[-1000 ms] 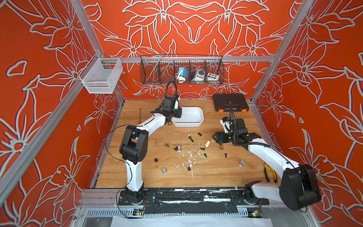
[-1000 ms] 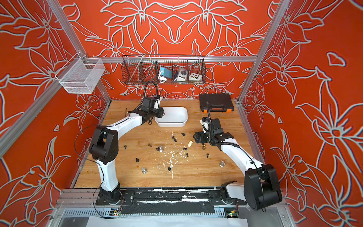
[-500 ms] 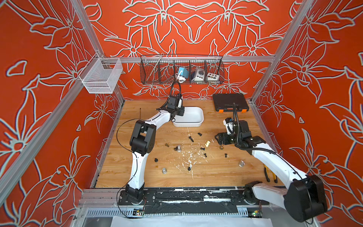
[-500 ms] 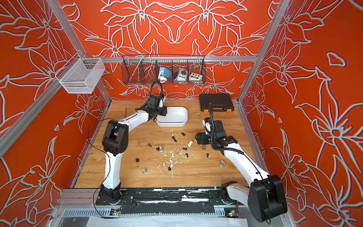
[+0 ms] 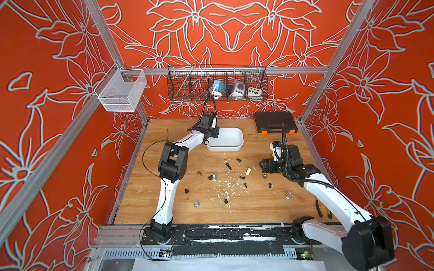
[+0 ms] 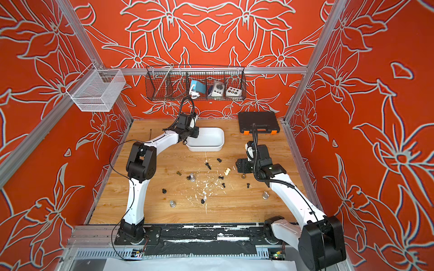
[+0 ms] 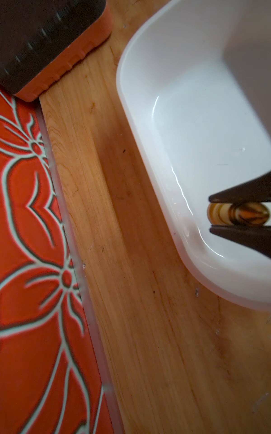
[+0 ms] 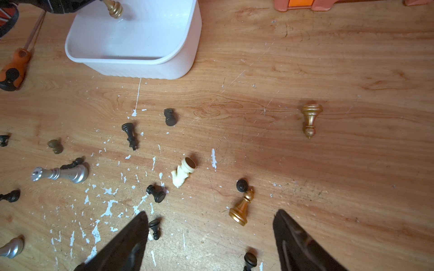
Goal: Put the chess pieces into the storage box
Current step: Place the chess piece in the storage box.
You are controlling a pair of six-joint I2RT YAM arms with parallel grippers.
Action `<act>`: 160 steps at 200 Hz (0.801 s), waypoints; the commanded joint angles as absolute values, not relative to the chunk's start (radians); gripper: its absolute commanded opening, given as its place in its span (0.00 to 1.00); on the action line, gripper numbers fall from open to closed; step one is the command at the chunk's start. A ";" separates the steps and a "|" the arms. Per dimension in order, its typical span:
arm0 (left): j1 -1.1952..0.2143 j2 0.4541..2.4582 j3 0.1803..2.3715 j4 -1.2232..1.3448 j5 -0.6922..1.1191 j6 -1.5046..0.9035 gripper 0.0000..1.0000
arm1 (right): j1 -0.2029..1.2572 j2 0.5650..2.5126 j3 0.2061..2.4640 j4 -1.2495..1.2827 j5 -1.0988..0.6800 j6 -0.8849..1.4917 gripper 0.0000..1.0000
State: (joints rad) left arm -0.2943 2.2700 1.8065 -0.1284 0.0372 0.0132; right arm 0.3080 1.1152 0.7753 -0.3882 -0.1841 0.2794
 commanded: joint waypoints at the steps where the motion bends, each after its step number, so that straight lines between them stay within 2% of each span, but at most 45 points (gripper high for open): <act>1: -0.285 2.296 1.822 -0.129 0.037 0.035 0.08 | 0.314 1.100 0.767 -0.407 -0.162 0.298 0.85; 87: -0.264 2.316 1.825 -0.121 0.055 0.023 0.13 | 0.314 1.093 0.752 -0.394 -0.169 0.329 0.85; 109: -0.264 2.315 1.825 -0.123 0.057 0.020 0.20 | 0.315 1.094 0.754 -0.394 -0.169 0.328 0.85; 128: -0.262 2.309 1.821 -0.123 0.052 0.016 0.31 | 0.314 1.093 0.755 -0.393 -0.169 0.328 0.85; 160: -0.256 2.291 1.821 -0.120 0.062 0.008 0.36 | 0.314 1.091 0.753 -0.395 -0.167 0.329 0.85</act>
